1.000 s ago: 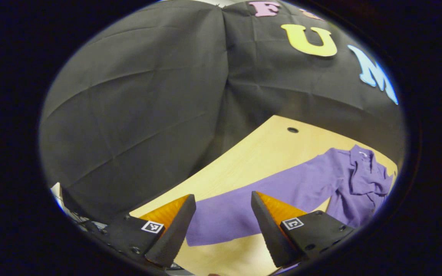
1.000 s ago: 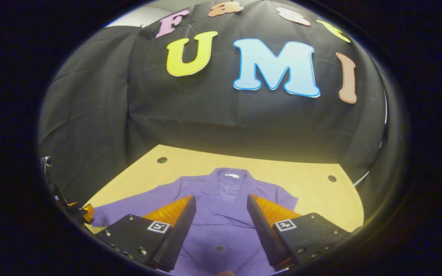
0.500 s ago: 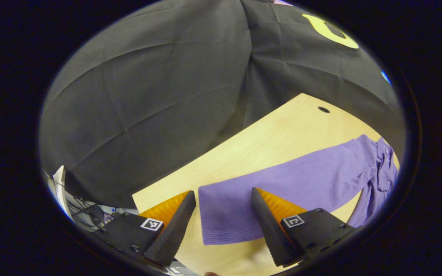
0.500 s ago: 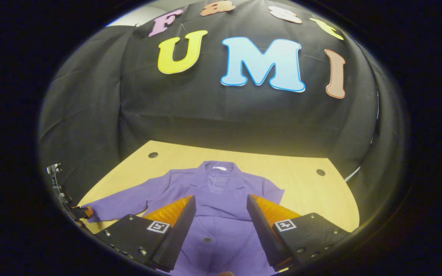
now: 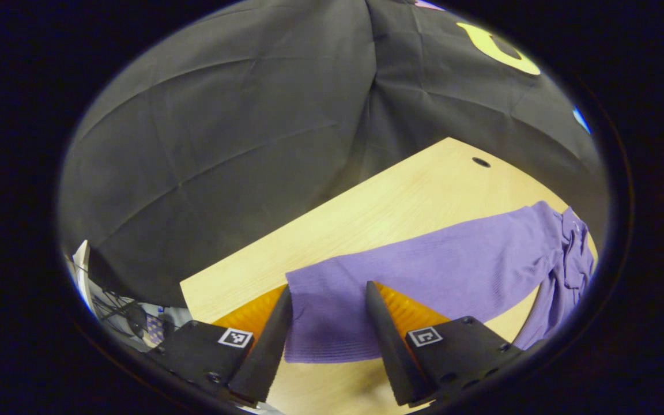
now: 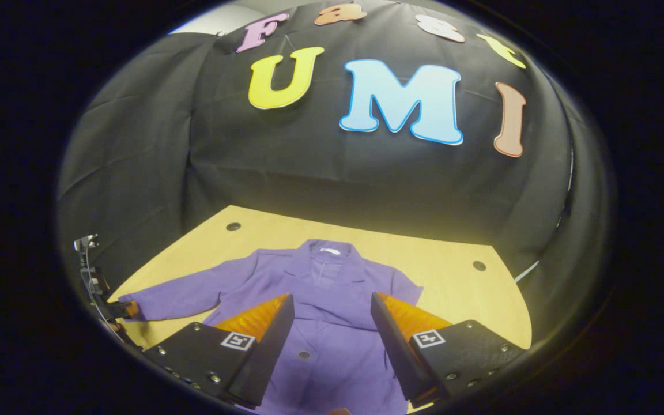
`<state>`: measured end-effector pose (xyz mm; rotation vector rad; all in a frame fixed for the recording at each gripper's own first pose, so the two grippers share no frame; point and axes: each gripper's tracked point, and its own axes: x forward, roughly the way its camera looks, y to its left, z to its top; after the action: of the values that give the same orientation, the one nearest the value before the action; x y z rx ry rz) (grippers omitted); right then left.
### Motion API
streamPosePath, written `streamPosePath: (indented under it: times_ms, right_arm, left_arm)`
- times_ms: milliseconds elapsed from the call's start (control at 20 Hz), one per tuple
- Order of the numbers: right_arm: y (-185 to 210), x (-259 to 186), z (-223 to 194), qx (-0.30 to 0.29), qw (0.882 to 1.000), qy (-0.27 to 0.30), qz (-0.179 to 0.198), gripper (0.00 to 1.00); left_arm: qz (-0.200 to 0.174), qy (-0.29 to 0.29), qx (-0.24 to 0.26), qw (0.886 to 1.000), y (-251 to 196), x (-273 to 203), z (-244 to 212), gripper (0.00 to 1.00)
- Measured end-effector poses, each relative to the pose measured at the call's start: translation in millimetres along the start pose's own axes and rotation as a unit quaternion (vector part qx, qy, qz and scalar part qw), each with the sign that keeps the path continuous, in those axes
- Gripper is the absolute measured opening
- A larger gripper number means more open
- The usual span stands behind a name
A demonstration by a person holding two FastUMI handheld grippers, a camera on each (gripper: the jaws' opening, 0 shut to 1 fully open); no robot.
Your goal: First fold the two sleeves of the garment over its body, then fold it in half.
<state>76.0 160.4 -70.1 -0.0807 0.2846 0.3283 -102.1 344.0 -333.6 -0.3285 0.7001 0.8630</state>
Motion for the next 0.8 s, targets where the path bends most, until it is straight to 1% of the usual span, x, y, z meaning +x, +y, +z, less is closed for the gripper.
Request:
streamPosePath:
  times_ms: [50, 100, 250, 350, 450, 550, 700, 800]
  right_arm:
    - [-0.7, -2.1, -2.7, 0.004, 1.000, 0.002, 0.002, 0.84]
    - [-2.9, -2.9, -5.7, 0.008, 1.000, 0.004, 0.002, 0.84]
    - [-12.2, -8.1, -12.8, 0.020, 1.000, 0.007, -0.001, 0.84]
    - [-19.7, -9.4, -17.6, 0.027, 1.000, 0.009, -0.006, 0.84]
    - [-29.8, -14.5, -19.3, 0.033, 0.999, 0.008, -0.012, 0.84]
    - [-41.1, -20.9, -21.3, 0.038, 0.999, 0.007, -0.020, 0.84]
    - [-54.8, -25.0, -27.2, 0.048, 0.998, 0.007, -0.029, 0.84]
    - [-60.8, -27.0, -30.0, 0.058, 0.998, 0.006, -0.031, 0.84]
  left_arm:
    - [0.000, -0.001, 0.007, 1.000, -1.5, 0.7, -1.1, 0.79]
    - [-0.013, -0.004, 0.013, 1.000, -5.2, 0.3, -0.9, 0.73]
    - [-0.029, -0.005, 0.034, 0.999, -19.6, 1.4, 0.5, 0.34]
    - [-0.030, -0.002, 0.043, 0.999, -18.9, -0.1, 0.9, 0.18]
    - [-0.049, 0.013, 0.023, 0.998, -29.3, -5.4, 1.6, 0.07]
    - [-0.065, 0.021, 0.002, 0.998, -35.5, -9.5, 4.7, 0.07]
    - [-0.122, 0.013, -0.039, 0.992, -66.9, -36.2, 22.2, 0.07]
    - [-0.138, 0.004, -0.040, 0.990, -79.9, -51.9, 32.9, 0.07]
